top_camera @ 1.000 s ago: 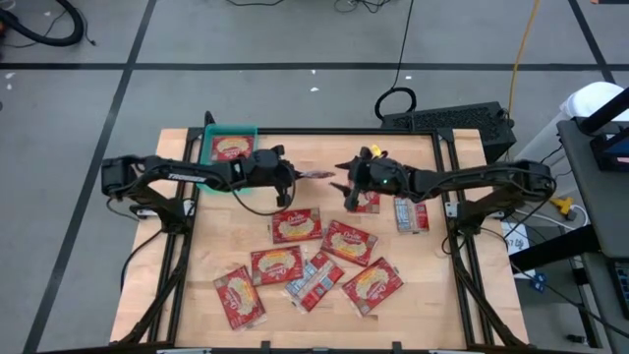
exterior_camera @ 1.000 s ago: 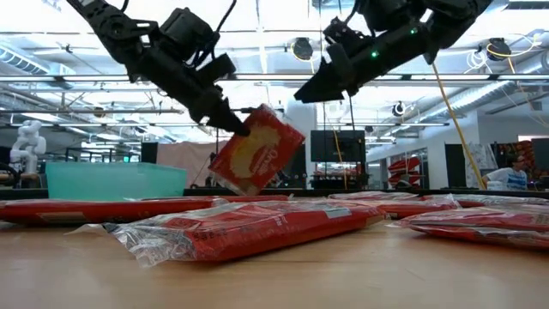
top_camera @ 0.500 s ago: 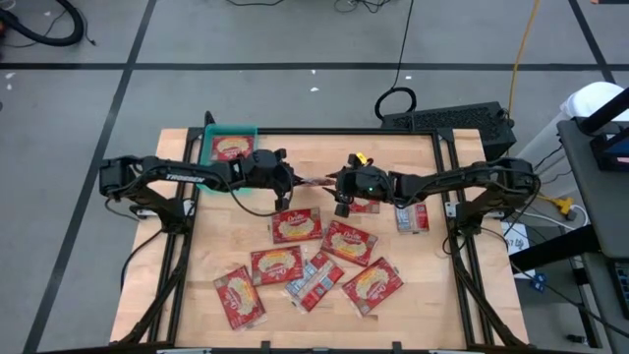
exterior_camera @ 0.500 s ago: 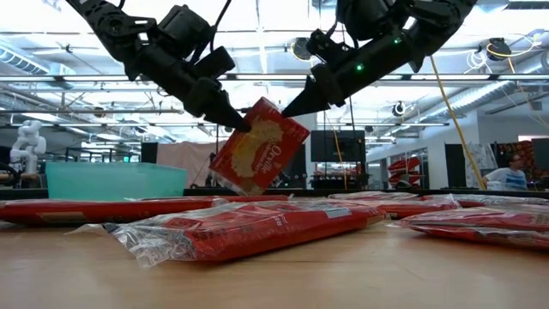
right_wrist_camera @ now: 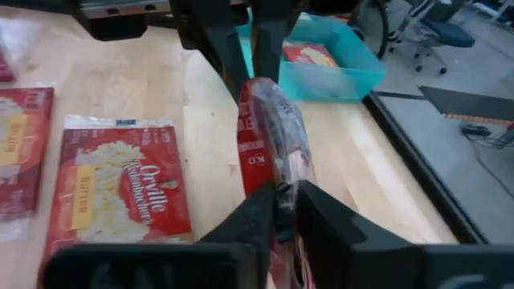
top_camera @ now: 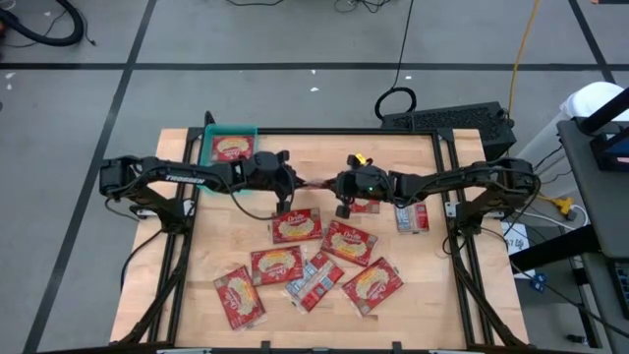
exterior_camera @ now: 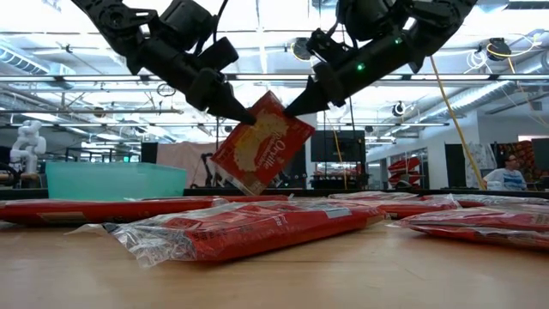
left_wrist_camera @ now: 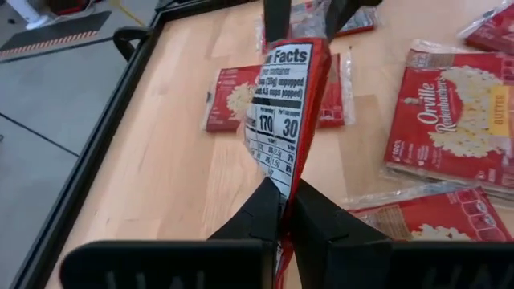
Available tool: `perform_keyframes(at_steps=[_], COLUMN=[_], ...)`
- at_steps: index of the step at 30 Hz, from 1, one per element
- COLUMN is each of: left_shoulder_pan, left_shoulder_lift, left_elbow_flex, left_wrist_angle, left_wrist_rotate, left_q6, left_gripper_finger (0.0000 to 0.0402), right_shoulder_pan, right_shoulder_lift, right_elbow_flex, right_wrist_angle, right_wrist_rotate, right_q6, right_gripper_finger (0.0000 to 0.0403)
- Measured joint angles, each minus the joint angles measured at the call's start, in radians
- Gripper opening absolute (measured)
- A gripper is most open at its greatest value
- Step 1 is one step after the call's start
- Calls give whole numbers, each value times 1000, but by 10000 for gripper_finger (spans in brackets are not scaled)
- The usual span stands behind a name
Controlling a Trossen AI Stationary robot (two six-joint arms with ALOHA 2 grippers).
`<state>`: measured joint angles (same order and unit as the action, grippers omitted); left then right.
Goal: Sort popcorn bags into baskets
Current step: Put the popcorn bag into the blue bin
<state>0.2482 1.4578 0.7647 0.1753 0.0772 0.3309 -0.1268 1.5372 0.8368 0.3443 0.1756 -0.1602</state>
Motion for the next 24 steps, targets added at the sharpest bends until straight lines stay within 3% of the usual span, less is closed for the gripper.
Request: perform_keyframes(at_steps=[6,10,14,20,24], left_shoulder_pan=[-1,-1,-3,-9,-9], left_shoulder_lift=[0,0,0,0,0], left_elbow_flex=[2,2,2,2,3], left_wrist_angle=[-5,-5,-10,-6,-2], left_wrist_rotate=[9,8,5,2,-2], left_q6=[1,-6,-28,-43,-45], left_gripper_finger=[9,15,28,32,37], right_shoulder_pan=[0,0,-6,-6,-8], right_shoulder_lift=[0,15,65,126,114], right_elbow_flex=[0,0,0,0,-1], right_wrist_angle=[-5,2,28,70,66], right_wrist_rotate=[-45,-42,-47,-46,-42], right_q6=[17,21,21,26,28], right_gripper_finger=[137,151,112,17,16])
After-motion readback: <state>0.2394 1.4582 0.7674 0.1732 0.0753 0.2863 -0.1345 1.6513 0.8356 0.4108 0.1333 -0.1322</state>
